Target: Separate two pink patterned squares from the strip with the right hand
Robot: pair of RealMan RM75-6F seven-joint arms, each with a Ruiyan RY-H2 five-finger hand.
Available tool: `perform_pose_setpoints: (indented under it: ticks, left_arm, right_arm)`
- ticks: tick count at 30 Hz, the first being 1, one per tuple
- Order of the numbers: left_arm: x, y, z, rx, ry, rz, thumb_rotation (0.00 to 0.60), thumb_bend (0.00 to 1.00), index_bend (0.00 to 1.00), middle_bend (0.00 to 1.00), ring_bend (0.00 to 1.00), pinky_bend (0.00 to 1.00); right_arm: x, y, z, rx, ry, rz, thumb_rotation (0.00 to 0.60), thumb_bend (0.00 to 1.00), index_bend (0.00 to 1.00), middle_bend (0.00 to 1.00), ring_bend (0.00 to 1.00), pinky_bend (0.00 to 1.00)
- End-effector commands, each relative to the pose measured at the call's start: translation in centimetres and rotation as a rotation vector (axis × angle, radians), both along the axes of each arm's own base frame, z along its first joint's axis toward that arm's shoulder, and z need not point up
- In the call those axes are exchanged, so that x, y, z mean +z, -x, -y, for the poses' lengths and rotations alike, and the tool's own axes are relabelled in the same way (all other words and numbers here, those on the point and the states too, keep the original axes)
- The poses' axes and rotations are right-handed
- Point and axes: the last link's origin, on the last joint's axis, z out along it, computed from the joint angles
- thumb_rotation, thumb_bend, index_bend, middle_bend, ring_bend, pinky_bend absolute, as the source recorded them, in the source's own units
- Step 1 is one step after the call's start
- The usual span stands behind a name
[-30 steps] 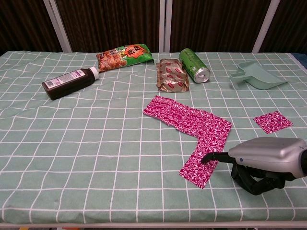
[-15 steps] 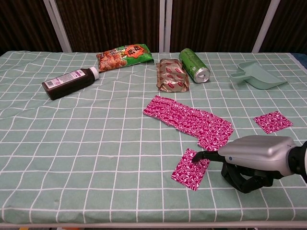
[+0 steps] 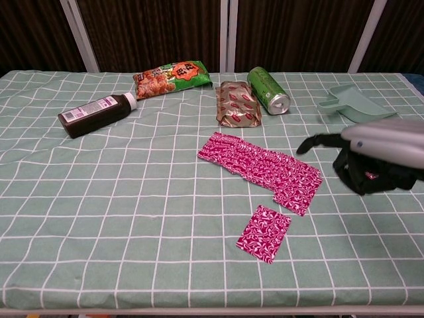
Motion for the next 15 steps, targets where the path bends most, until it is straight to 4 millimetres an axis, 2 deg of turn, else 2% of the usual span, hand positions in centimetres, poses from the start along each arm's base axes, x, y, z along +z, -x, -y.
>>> perform_pose_setpoints:
  ticks: [1, 2, 3, 5, 7, 9, 12, 15]
  left_arm:
    - [-0.1, -0.1, 0.0, -0.003, 0.002, 0.000, 0.600, 0.25, 0.09, 0.05, 0.00, 0.14]
    - [-0.2, -0.2, 0.0, -0.006, 0.003, -0.002, 0.600, 0.25, 0.09, 0.05, 0.00, 0.14]
    - [-0.2, -0.3, 0.0, -0.007, 0.003, -0.003, 0.600, 0.25, 0.09, 0.05, 0.00, 0.14]
    - [-0.3, -0.5, 0.0, -0.011, 0.004, -0.006, 0.600, 0.25, 0.09, 0.05, 0.00, 0.14]
    - [-0.4, -0.6, 0.0, -0.013, 0.004, -0.008, 0.600, 0.25, 0.09, 0.05, 0.00, 0.14]
    - [-0.5, -0.7, 0.1, -0.017, 0.005, -0.009, 0.600, 0.25, 0.09, 0.05, 0.00, 0.14]
    - [-0.7, -0.8, 0.2, -0.026, 0.010, -0.009, 0.600, 0.25, 0.09, 0.05, 0.00, 0.14]
    - [-0.9, -0.9, 0.5, -0.042, 0.011, -0.016, 0.600, 0.25, 0.09, 0.05, 0.00, 0.14]
  right_arm:
    - [5.1, 4.6, 0.9, 0.102, 0.450, 0.061, 0.600, 0.75, 0.17, 0.60, 0.69, 0.82]
    - [6.0, 5.9, 0.8, 0.101, 0.502, 0.043, 0.600, 0.58, 0.15, 0.47, 0.55, 0.71]
    - [6.5, 6.8, 0.6, 0.092, 0.526, 0.024, 0.600, 0.50, 0.12, 0.39, 0.46, 0.63]
    - [7.8, 9.0, -0.1, 0.041, 0.545, -0.036, 0.600, 0.29, 0.02, 0.16, 0.17, 0.36]
    - [8.7, 10.4, -0.8, -0.013, 0.551, -0.060, 0.600, 0.17, 0.00, 0.04, 0.02, 0.23]
    - [9.6, 11.6, -1.5, -0.051, 0.558, -0.055, 0.600, 0.12, 0.00, 0.00, 0.00, 0.19]
    - [10.6, 13.1, -2.4, -0.067, 0.594, -0.055, 0.600, 0.10, 0.00, 0.00, 0.00, 0.10]
    - [11.2, 14.2, -3.0, -0.092, 0.610, -0.048, 0.600, 0.10, 0.00, 0.00, 0.00, 0.07]
